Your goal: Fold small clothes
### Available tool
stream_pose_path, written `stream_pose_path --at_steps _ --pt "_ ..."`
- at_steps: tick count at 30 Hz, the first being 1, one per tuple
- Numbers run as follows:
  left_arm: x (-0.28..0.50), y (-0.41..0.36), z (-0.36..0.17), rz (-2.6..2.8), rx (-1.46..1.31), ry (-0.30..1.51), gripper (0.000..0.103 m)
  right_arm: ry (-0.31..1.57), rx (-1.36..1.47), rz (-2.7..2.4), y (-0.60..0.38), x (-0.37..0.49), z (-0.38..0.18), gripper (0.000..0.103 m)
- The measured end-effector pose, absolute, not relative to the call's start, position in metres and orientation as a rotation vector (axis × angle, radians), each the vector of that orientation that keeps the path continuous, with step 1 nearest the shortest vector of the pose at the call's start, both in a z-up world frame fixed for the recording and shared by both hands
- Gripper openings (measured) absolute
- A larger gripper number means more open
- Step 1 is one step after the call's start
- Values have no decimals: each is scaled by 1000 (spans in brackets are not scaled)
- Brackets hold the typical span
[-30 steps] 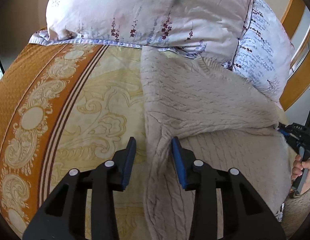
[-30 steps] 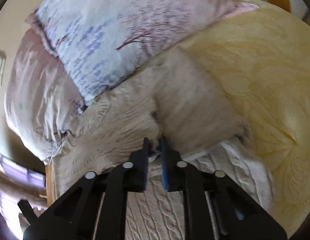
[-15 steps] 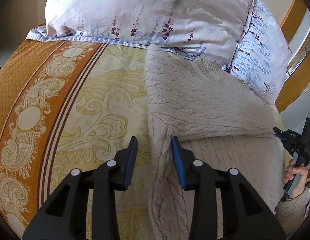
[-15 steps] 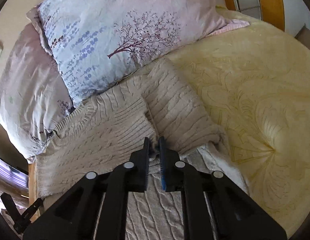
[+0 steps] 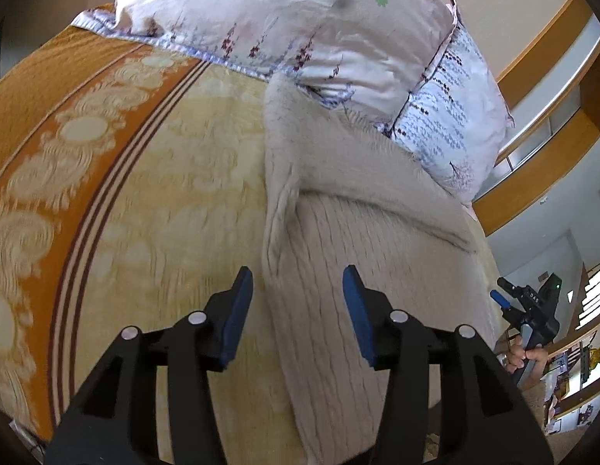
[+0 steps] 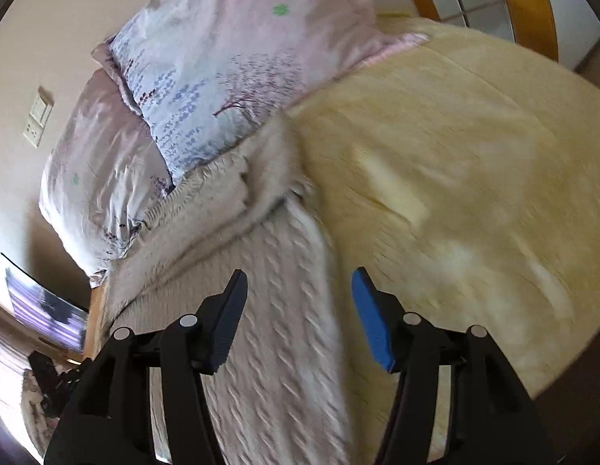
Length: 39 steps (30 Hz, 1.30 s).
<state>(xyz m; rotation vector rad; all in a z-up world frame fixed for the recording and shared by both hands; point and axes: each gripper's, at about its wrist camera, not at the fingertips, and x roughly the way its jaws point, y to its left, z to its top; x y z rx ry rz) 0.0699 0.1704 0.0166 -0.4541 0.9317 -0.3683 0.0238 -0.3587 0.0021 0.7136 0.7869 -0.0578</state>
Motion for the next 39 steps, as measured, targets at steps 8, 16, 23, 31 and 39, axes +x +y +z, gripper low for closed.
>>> stream_pose_path --at_steps 8,16,23,31,39 --pt "47 161 7 -388 -480 948 49 820 741 29 -358 3 -9 55" --pt "29 157 2 -438 -541 939 49 825 813 176 -351 -7 -21 47" --pt "-1 155 -12 -559 -650 931 35 811 865 342 -340 -32 -23 44" --pt "-35 156 -16 -615 -633 860 38 915 688 306 -329 -70 -21 44" --pt "-45 142 -19 -643 -534 893 39 991 633 362 -305 -69 -44 14"
